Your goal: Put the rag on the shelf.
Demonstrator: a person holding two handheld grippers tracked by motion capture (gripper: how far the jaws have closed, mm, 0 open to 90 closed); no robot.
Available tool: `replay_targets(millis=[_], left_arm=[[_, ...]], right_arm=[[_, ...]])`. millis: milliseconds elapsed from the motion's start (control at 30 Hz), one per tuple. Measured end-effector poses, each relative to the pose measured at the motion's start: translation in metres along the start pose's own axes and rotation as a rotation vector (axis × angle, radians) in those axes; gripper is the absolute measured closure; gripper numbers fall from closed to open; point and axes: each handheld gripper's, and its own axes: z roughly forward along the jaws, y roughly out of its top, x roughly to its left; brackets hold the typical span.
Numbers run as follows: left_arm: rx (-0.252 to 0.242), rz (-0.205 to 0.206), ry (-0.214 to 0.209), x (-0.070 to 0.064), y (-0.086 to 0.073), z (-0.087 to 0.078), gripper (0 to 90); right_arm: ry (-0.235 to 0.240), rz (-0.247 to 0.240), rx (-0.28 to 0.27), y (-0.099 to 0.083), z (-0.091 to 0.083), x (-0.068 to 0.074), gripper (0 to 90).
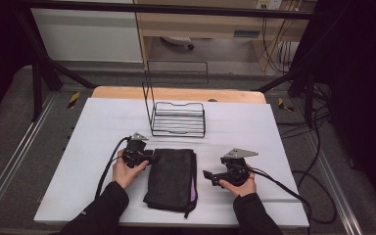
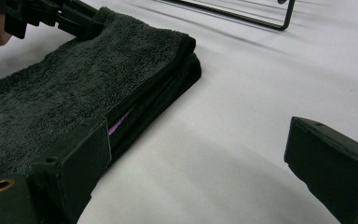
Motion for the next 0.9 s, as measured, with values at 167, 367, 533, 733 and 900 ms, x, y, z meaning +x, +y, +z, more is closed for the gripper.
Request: replay_targets(millis=[167, 367, 533, 733, 900], left_arm=[[-0.005, 0.000, -0.006, -0.006, -0.002, 0.001, 72.6], [-0.003, 0.004, 0.008, -0.008, -0.003, 0.001, 75.3], [0.000, 0.014, 0.015, -0.010, -0.003, 0.001, 76.9], [-0.005, 0.024, 0.009, -0.009, -0.003, 0.001, 76.9], [-0.006, 0.033, 0.008, -0.009, -0.003, 0.001, 76.9]], right_arm=[[-0.002, 0.013, -0.006, 0.001, 0.001, -0.001, 7.6], [-0.010, 0.018, -0.011, 0.004, 0.004, 0.001, 6.6], [-0.024, 0.028, -0.025, 0.017, 0.013, 0.004, 6.8], [-0.056, 0.047, 0.005, 0.040, 0.037, 0.010, 13.5], [-0.046, 0.049, 0.054, 0.047, 0.064, 0.015, 22.8]])
